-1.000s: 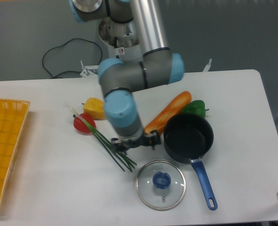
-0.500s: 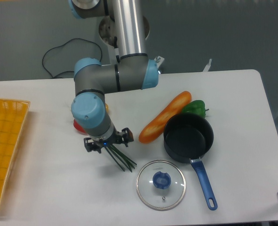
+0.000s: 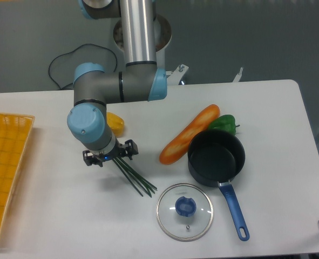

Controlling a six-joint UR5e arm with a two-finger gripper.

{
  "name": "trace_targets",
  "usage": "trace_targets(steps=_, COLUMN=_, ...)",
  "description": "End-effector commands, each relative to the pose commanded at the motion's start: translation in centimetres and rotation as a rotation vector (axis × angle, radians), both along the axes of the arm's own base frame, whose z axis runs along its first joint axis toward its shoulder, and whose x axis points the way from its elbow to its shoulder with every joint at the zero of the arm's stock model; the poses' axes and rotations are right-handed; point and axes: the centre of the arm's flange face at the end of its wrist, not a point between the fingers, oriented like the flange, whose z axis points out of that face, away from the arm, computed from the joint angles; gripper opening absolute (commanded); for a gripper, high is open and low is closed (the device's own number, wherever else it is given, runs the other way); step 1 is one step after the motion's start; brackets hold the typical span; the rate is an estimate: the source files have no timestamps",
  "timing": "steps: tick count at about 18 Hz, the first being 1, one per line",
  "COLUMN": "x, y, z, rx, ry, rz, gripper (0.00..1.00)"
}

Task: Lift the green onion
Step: 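Move the gripper over the green onion bunch and lower it, then close the gripper on the green onion stalks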

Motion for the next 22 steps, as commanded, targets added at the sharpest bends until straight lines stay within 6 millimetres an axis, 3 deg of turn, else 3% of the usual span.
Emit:
trace_targets(steps=8, x=0.1, y=-0.2, z=-2.9, rx=-0.057, ry=-0.057, rz=0.000, gripper=1.00)
trace_targets(steps=17, x=0.7, y=-0.7, z=-3.7, rx=-0.077, ry=-0.082, rz=-0.004, gripper=0.99)
trace_targets(steps=22, x=1.1, y=-0.3, z=-3.5, rx=-0.066, ry=-0.087, rz=-0.009, gripper=0.91)
